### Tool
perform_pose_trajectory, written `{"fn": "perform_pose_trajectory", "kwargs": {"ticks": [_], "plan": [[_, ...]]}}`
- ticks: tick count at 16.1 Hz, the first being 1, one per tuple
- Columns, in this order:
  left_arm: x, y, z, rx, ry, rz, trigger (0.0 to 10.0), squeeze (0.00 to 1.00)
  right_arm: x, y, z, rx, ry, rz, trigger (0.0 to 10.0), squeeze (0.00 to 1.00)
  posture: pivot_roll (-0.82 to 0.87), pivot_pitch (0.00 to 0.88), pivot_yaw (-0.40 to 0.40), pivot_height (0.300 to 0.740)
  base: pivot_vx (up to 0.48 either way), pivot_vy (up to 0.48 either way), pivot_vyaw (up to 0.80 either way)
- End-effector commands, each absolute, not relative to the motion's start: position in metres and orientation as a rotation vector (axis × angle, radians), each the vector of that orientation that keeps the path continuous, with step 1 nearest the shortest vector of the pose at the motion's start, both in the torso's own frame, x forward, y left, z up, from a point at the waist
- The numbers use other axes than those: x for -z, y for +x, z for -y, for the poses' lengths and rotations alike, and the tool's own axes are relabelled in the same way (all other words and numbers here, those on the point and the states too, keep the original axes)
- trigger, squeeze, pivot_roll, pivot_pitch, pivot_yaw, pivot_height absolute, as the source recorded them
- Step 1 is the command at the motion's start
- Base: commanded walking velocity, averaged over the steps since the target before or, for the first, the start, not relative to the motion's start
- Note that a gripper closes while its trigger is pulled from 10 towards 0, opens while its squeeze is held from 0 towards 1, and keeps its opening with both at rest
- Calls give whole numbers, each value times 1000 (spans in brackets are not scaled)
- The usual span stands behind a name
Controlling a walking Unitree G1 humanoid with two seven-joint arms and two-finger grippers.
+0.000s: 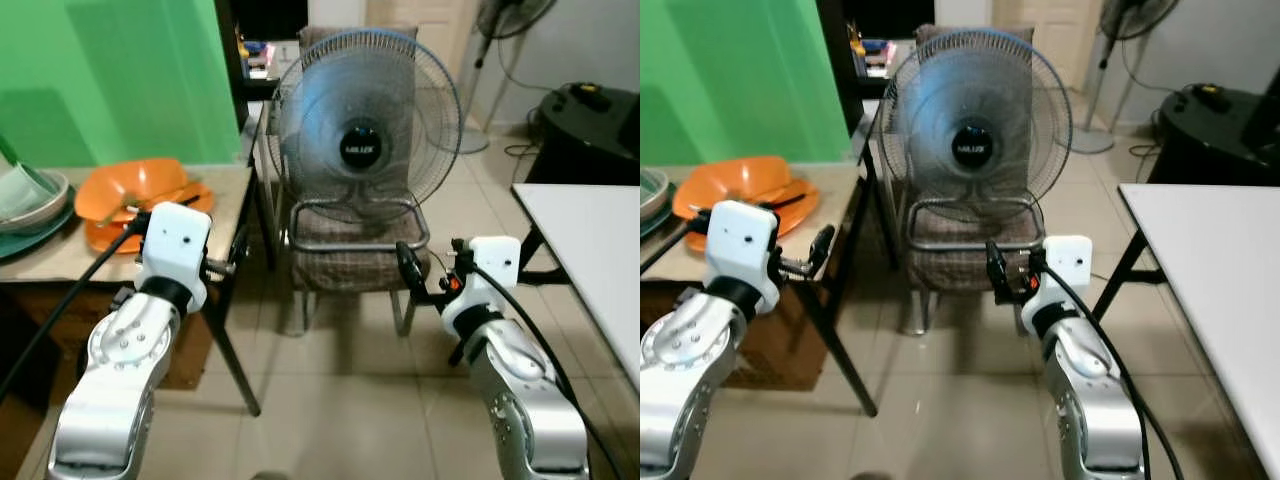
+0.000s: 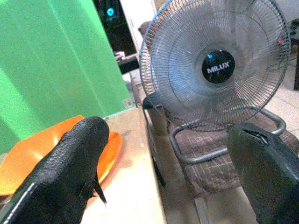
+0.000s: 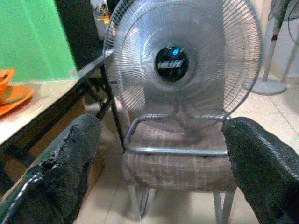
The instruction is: Setting the table
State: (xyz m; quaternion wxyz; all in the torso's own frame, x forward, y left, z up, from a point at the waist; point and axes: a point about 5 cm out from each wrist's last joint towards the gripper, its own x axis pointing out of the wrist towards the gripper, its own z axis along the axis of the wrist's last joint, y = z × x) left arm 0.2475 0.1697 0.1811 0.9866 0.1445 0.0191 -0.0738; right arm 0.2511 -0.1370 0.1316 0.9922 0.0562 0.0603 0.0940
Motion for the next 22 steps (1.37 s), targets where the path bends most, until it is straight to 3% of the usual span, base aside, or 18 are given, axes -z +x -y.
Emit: {"fn": "perform_pose_trajectory", "kwargs": {"ticks": [1,3,10,18,22], "plan": [[-180,246,-175,119,302,-50,10000,0,-136,251,131,-226,112,-113,10000,1000,165,0,28,740,0,0,0],[-181,246,-176,112,300,-43,10000,0,-135,251,131,-227,102,-115,10000,1000,167,0,27,740,0,0,0],[-187,248,-181,67,300,-19,10000,0,-136,262,120,-310,95,-120,10000,1000,186,0,15,740,0,0,800],[-188,249,-181,83,302,-18,10000,0,-140,268,112,-377,59,-98,10000,1000,198,0,7,740,253,0,773],[-185,248,-183,104,310,-33,10000,0,-149,274,110,-341,66,-41,10000,1000,206,0,1,740,264,0,127]]}}
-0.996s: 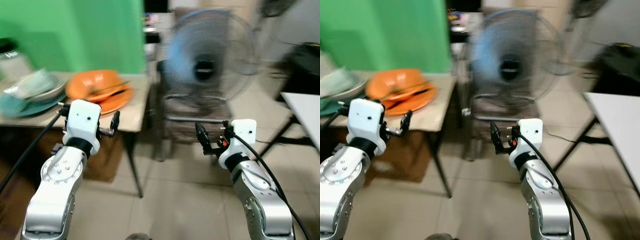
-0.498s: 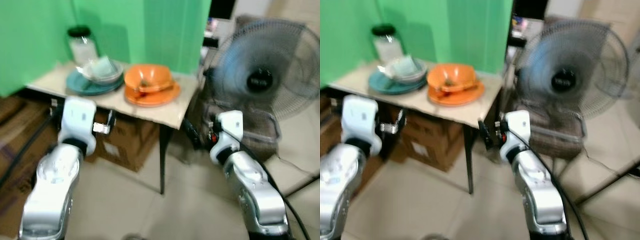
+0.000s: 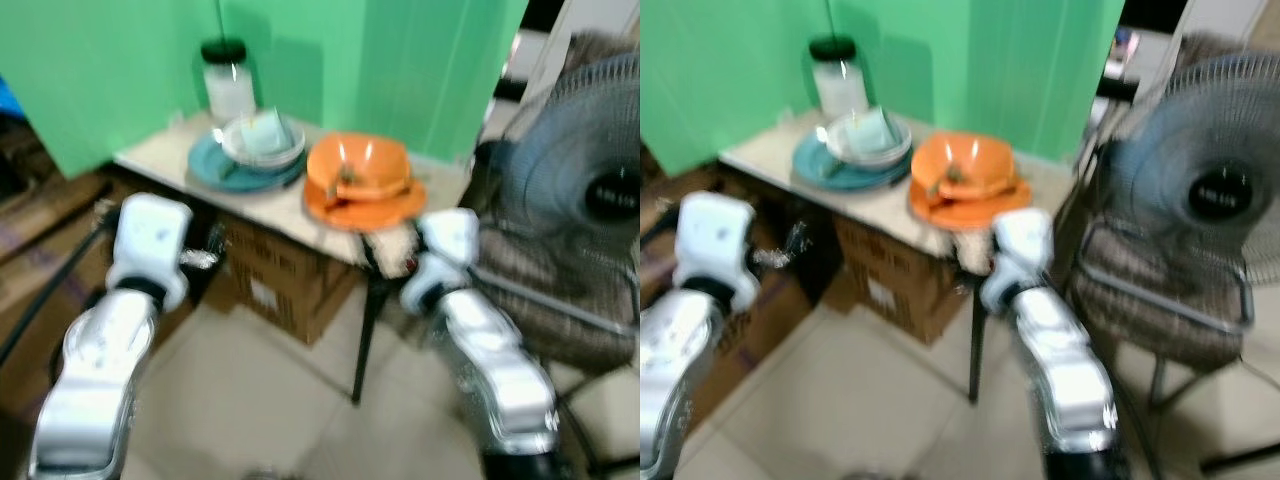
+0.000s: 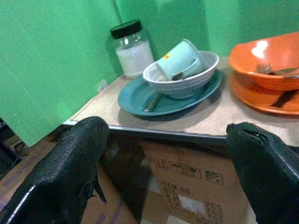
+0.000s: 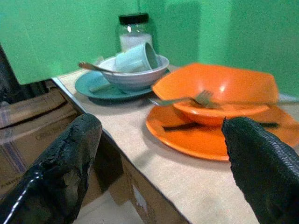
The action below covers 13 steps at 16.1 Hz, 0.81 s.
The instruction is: Setting the table
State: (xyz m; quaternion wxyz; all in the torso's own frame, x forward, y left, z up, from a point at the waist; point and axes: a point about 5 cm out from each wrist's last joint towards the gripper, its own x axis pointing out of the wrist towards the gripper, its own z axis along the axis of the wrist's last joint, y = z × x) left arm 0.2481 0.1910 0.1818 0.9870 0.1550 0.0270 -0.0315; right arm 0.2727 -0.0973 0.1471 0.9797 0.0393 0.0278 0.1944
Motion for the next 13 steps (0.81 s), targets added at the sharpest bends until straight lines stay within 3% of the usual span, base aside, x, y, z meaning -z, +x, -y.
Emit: {"fn": "perform_pose_trajectory", "kwargs": {"ticks": [1,3,4,5,6,13], "plan": [[-185,248,-184,109,313,-34,10000,0,-150,275,108,-336,58,-33,10000,1000,211,0,-3,740,266,0,0],[-185,247,-183,113,315,-35,10000,0,-152,277,107,-329,46,-28,10000,1000,217,0,-8,740,266,0,0],[-185,247,-183,117,315,-36,10000,0,-152,277,107,-327,42,-30,10000,773,217,0,-8,740,266,0,0],[-185,247,-183,123,317,-37,10000,0,-152,278,106,-325,38,-33,10000,165,217,0,-8,740,266,0,0],[-182,245,-180,163,327,-50,10000,0,-153,279,104,-331,11,-44,10000,0,217,0,-13,740,266,0,0],[-178,244,-177,199,326,-57,10000,0,-163,287,96,-398,1,-33,10000,0,226,0,-28,740,280,0,-63]]}}
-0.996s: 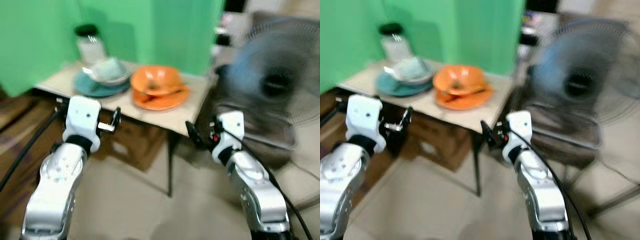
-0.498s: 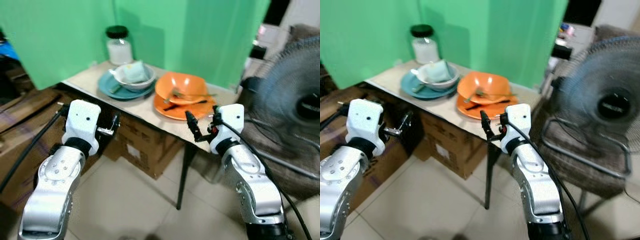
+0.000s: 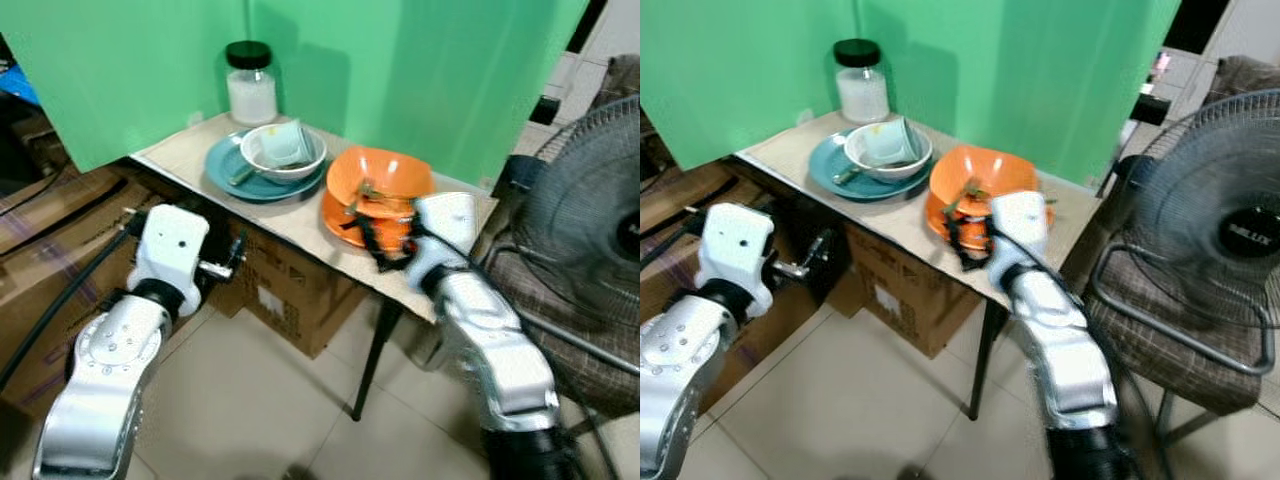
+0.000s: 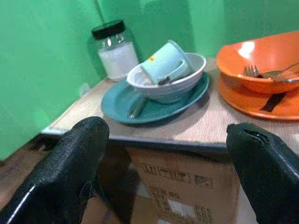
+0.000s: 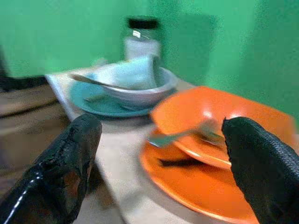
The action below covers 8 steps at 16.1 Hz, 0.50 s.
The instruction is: Setting the table
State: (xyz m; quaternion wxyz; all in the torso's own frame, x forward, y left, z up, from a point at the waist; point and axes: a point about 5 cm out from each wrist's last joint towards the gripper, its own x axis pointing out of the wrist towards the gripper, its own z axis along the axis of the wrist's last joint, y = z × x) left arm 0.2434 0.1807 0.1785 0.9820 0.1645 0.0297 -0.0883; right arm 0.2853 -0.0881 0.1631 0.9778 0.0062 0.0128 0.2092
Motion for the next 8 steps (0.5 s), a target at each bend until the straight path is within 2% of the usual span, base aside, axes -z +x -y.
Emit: {"fn": "perform_pose_trajectory", "kwargs": {"ticks": [1,8], "plan": [[-178,243,-177,200,328,-57,10000,0,-163,287,95,-405,3,-32,10000,0,227,0,-28,740,296,0,0],[-178,243,-178,219,343,-60,10000,0,-165,290,91,-408,-1,-26,10000,0,228,0,-16,740,297,0,0]]}}
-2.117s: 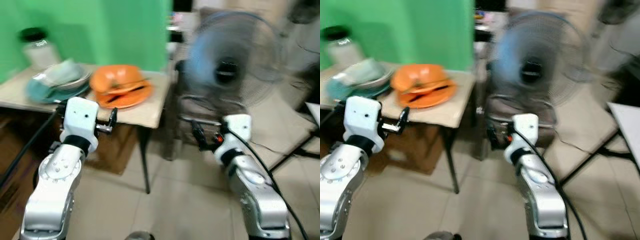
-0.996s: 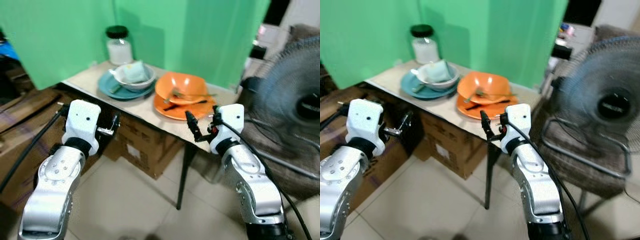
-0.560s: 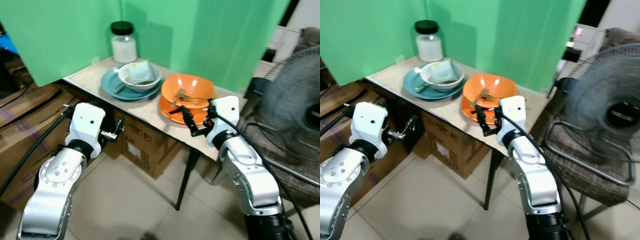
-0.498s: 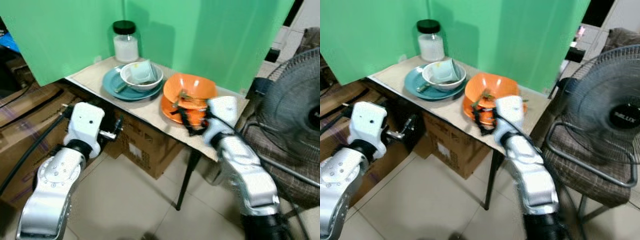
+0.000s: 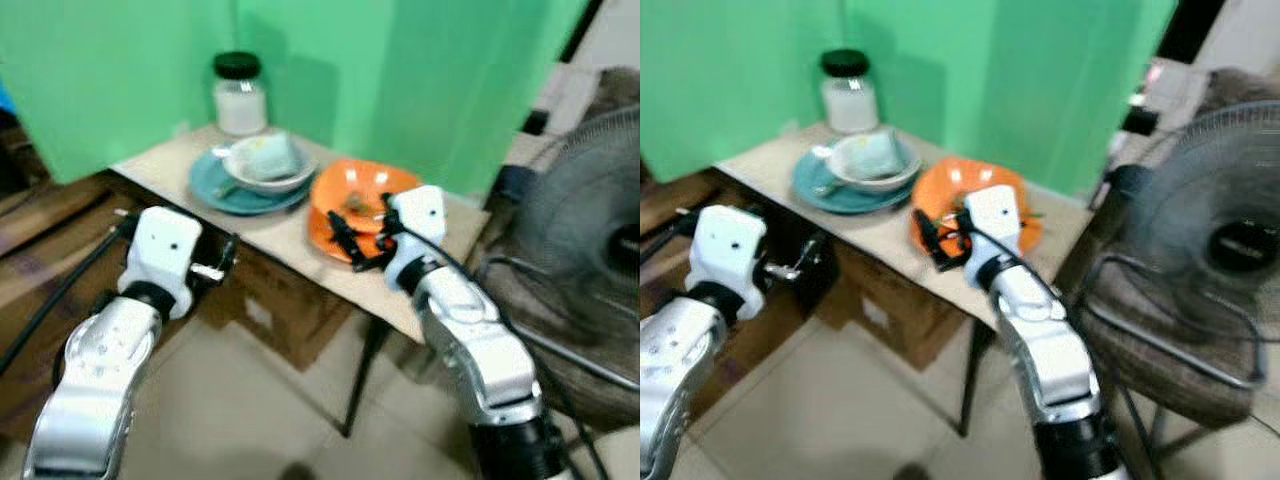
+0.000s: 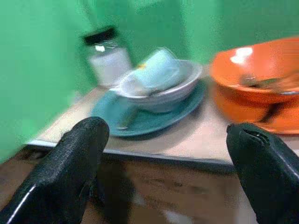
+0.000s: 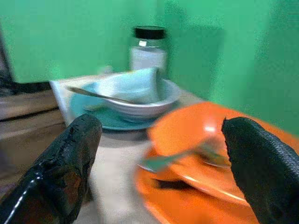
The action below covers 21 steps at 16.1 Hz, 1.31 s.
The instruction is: Setting the table
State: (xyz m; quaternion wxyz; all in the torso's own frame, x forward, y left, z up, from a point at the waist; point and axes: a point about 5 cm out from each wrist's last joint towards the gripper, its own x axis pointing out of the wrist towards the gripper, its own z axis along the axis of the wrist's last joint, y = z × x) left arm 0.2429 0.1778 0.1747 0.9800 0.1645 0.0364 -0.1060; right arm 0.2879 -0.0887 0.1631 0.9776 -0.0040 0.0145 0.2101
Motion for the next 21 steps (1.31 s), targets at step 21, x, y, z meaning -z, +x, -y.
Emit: {"fn": "perform_pose_trajectory", "kwargs": {"ticks": [21], "plan": [[-171,251,-171,602,449,-158,10000,0,-176,368,77,-650,-189,-324,10000,0,231,0,-4,740,199,0,-114]]}}
